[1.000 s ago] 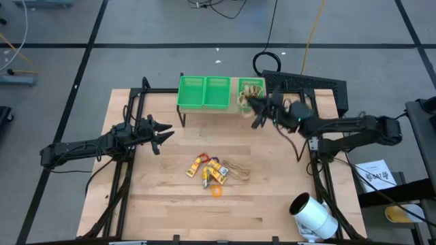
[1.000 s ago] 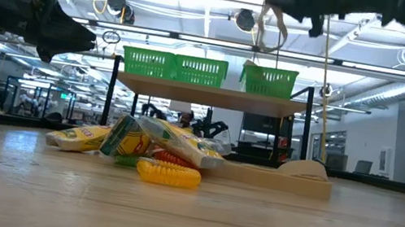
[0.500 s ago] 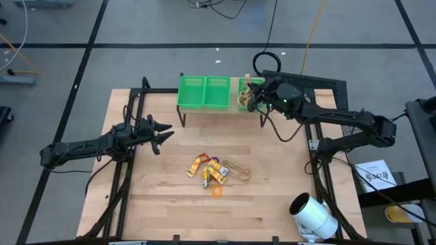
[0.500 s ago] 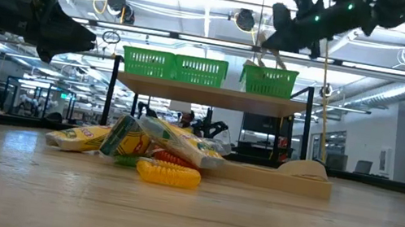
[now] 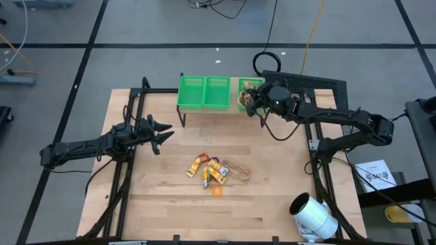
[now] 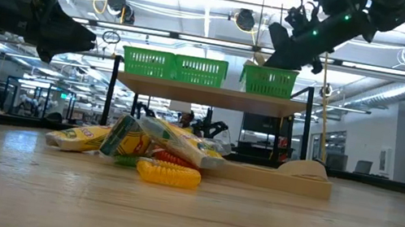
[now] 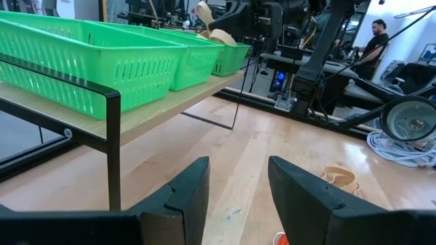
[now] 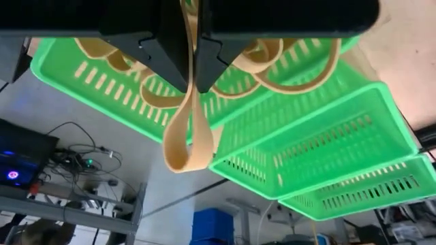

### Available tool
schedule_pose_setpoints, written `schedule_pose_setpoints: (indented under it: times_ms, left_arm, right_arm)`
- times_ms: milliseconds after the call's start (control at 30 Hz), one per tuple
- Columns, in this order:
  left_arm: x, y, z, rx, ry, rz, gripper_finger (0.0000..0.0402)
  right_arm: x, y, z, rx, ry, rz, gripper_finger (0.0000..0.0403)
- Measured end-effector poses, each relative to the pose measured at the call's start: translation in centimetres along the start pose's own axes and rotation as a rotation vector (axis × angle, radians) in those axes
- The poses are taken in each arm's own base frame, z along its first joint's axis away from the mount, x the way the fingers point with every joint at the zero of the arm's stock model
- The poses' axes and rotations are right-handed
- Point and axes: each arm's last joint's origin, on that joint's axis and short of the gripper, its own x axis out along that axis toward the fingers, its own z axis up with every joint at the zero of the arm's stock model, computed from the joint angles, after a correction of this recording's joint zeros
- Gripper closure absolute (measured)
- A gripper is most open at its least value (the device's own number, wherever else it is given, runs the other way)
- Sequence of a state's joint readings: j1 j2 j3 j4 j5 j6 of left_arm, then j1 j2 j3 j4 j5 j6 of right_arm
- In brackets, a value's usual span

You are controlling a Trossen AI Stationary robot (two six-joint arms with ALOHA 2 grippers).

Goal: Pick & Place Office Desk Supplies
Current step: Put the brown rubber band into the right green bin on the shelf

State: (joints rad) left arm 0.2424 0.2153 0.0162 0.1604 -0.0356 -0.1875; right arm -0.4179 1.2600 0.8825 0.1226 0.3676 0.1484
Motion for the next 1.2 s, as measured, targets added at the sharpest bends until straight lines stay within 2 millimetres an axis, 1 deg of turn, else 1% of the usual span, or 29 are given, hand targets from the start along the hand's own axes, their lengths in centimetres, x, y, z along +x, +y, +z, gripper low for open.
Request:
schedule_pose_setpoints:
  times_ms: [200, 300, 400, 667, 800, 967, 1200]
  left_arm:
    - [0.0, 0.0, 0.0, 0.0, 0.0, 0.0, 0.0243]
    - [0.0, 0.0, 0.0, 0.0, 0.0, 0.0, 0.0243]
    - [0.0, 0.0, 0.0, 0.0, 0.0, 0.0, 0.0243]
    - [0.0, 0.0, 0.0, 0.0, 0.0, 0.0, 0.0243]
    - [0.0, 0.0, 0.0, 0.0, 0.0, 0.0, 0.0243]
    - [0.0, 0.0, 0.0, 0.0, 0.0, 0.0, 0.0243]
    - [0.0, 0.0, 0.0, 0.0, 0.0, 0.0, 0.0243]
  right_arm:
    - [0.0, -0.1, -0.1, -0.008, 0.014, -0.003, 0.0394]
    - [0.0, -0.1, -0.1, -0.008, 0.014, -0.003, 0.0382]
    - [0.0, -0.1, -0.1, -0.02, 0.014, -0.003, 0.0356]
    - [0.0, 0.0, 0.1, -0.056, -0.013, -0.003, 0.0257]
    - [0.0, 0.0, 0.7, -0.065, -0.063, 0.006, 0.0227]
    - [-0.3, 0.5, 1.3, -0.055, -0.127, 0.031, 0.0212]
    - [-0.3, 0.7, 1.3, -0.082, -0.131, 0.033, 0.0217]
